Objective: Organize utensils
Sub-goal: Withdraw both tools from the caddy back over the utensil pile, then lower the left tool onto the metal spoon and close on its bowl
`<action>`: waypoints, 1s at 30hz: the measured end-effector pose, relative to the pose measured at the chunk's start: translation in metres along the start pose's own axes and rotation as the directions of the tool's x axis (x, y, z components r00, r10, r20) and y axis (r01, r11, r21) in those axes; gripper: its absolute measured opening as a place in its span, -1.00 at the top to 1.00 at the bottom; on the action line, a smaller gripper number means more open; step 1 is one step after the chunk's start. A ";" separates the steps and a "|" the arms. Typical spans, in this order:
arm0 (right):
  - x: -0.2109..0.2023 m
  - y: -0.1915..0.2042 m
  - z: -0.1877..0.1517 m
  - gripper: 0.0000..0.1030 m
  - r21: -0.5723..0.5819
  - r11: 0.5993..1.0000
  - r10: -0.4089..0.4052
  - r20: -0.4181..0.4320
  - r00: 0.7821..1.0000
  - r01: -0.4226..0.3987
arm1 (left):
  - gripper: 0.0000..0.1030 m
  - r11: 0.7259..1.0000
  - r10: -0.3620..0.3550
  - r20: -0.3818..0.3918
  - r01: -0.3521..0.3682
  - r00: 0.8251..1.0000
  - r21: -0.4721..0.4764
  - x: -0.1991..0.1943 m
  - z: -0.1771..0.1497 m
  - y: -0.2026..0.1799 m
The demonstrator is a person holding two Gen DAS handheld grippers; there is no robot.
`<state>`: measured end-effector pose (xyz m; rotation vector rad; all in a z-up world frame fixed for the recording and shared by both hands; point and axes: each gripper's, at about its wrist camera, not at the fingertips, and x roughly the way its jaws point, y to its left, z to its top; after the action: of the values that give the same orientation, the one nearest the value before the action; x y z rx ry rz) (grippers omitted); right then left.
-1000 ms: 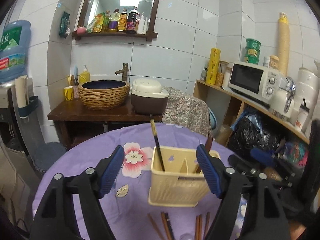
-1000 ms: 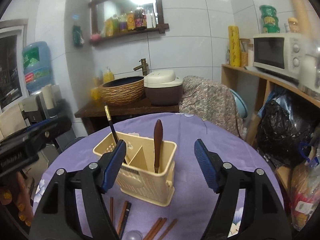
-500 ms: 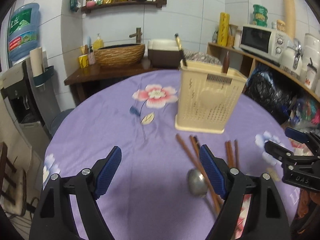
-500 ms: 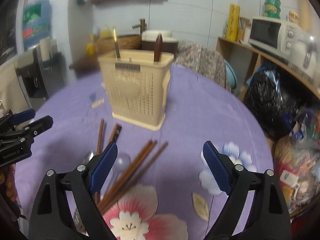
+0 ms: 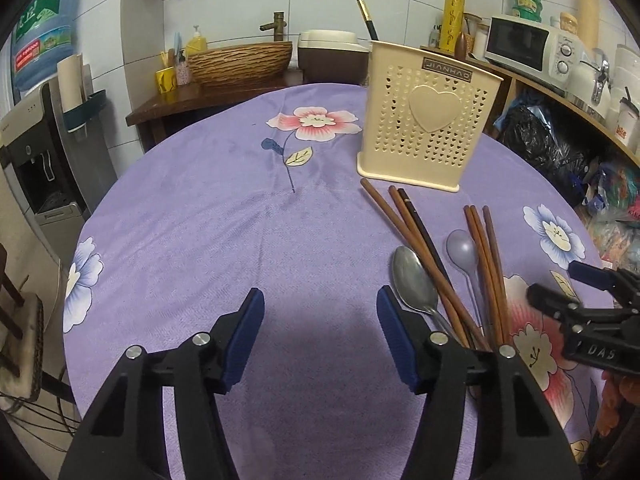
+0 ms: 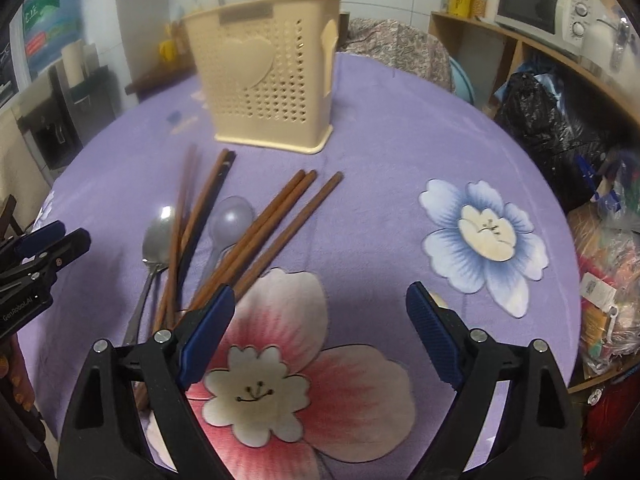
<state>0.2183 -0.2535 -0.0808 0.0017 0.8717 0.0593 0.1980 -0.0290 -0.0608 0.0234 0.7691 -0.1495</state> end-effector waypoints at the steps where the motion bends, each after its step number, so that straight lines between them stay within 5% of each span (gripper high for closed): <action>1: 0.000 0.004 0.000 -0.68 -0.001 1.000 0.009 0.007 1.000 -0.009 | -0.11 1.000 -0.004 0.002 0.004 1.000 0.002 -0.001 0.000 -0.001; 17: 0.020 0.030 0.001 -0.68 -0.039 0.999 0.018 -0.061 0.998 -0.021 | -0.06 0.998 -0.049 -0.019 0.049 0.999 -0.030 0.001 -0.002 -0.005; 30: 0.012 -0.038 -0.013 -0.68 0.059 0.994 -0.083 -0.070 0.994 0.087 | -0.06 0.996 -0.084 -0.053 0.083 0.995 -0.016 0.011 -0.003 -0.020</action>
<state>0.2182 -0.2907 -0.0992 0.0203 0.9400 -0.0478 0.2011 -0.0501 -0.0700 -0.0181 0.8247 -0.2239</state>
